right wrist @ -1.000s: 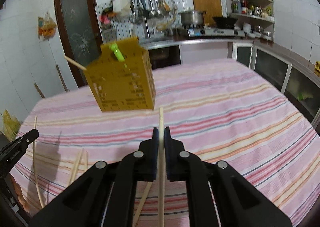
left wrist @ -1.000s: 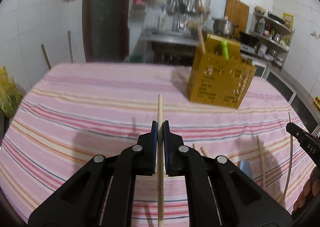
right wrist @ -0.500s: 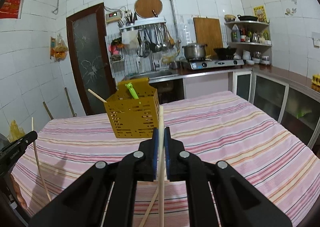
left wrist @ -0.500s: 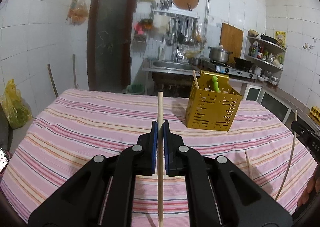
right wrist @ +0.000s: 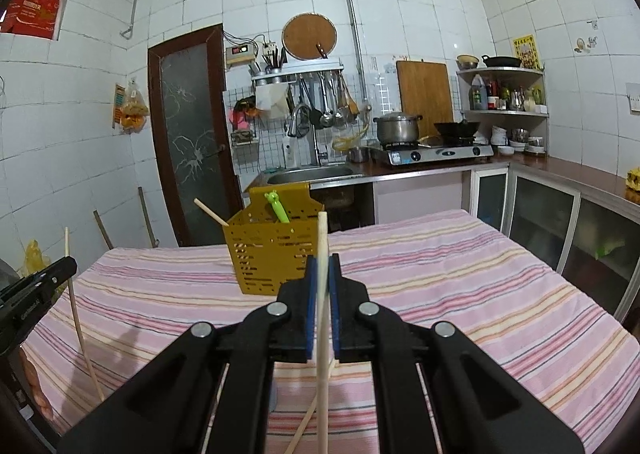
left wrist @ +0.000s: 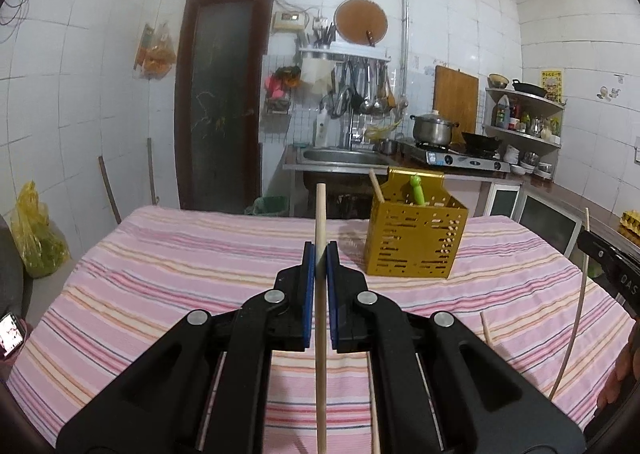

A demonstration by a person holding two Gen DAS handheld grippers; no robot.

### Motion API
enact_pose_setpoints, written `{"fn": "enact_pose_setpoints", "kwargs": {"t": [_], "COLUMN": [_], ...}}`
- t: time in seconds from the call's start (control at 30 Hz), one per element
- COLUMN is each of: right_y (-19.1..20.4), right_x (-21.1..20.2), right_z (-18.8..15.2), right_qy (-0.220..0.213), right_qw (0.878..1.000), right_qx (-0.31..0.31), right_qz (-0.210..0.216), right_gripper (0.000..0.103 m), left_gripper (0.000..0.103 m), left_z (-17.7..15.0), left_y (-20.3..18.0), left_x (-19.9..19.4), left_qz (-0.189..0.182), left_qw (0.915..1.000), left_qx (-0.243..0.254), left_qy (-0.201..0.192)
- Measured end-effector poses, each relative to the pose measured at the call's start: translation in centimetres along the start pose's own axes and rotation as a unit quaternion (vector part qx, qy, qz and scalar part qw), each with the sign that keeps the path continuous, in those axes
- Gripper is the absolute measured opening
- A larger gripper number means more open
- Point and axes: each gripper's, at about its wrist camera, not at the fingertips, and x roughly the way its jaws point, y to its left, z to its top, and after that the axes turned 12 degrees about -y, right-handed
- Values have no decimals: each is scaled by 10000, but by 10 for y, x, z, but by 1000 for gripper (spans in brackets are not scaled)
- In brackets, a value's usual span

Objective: Organize utensils
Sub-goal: 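Carry the chopsticks in both tools up over the yellow holder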

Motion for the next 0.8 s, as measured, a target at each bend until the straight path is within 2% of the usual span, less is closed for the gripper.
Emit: {"fn": "enact_pose_setpoints", "kwargs": {"t": [0.23,0.57,0.8], "right_y": [-1,2,0], "right_x": [7,34,71], "right_z": [15,36,70], "right_qy": [-114,-277,-466], "right_qw": [9999,9993,9988], "right_qx": [-107,-227,-119], "right_qz": [8,62,109], "right_gripper": [6,6,6], "left_gripper": [4,4,4], "left_z": [14,35,76], "left_y": [-9,-23,-42], "left_x": [3,31,60], "left_qz": [-103,-310,-556], "left_qw": [9998,9992,9966], "left_qx": [14,-29,-56], "left_qy": [-151,-238,-609]}}
